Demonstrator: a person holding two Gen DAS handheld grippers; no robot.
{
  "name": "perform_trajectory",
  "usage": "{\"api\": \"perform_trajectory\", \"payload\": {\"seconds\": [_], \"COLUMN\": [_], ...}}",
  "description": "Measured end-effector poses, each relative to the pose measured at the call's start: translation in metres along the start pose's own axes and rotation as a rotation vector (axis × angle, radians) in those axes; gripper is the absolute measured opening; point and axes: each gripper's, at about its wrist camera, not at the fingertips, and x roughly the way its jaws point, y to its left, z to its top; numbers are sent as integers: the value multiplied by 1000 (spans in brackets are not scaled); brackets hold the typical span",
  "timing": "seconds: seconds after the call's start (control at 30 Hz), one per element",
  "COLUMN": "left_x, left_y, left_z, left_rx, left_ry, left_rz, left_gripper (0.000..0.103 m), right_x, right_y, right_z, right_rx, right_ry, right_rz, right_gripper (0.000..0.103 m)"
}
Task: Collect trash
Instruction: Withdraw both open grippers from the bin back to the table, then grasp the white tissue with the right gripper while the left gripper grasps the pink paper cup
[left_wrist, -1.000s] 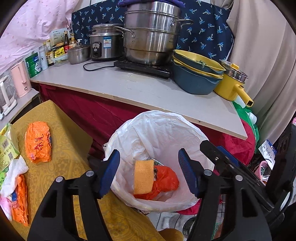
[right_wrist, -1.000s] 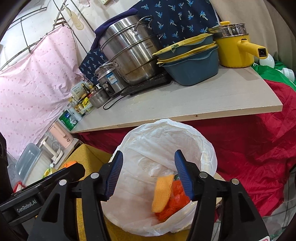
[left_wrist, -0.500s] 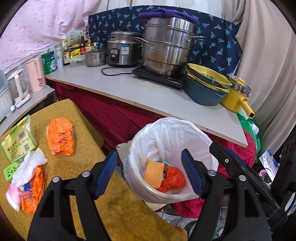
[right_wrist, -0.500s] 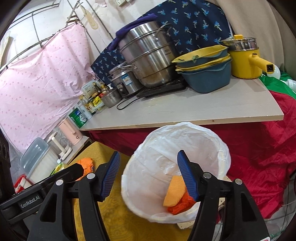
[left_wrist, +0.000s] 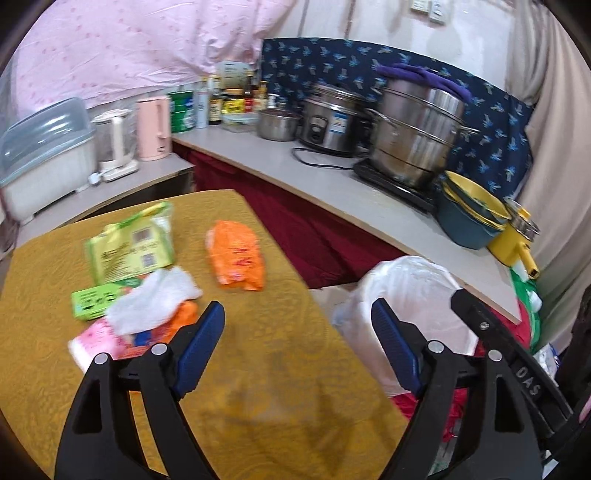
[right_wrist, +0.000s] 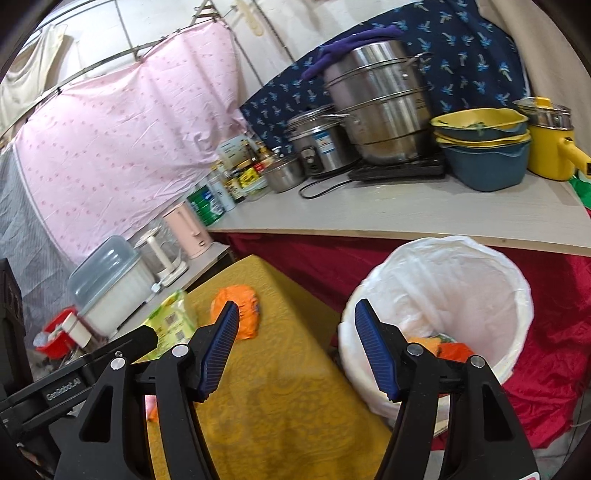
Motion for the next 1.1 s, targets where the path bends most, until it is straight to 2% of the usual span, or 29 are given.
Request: {"api": "perform_trajectory", "payload": {"seconds": [0.27,0.5,0.87,1.1], "left_x": [-20,-23,-7,10], "left_y": [74,127,184,211], "left_z": [-18,-38,-65,-75], "left_rx": [-52,-102,-163,-208], "left_ry": [14,49,119,162], "left_rz": [150,224,267,267], "left_gripper": [78,78,78,78], "right_x": [16,39,92,133], "right_y": [61,103,157,189], "right_z": [-24,-48,-86,-94], "right_rx": [-64,-99,-172,-210], "right_ry": [66,136,255,318], "right_rz": [81,129,165,195], "right_gripper": [63,63,63,63]}}
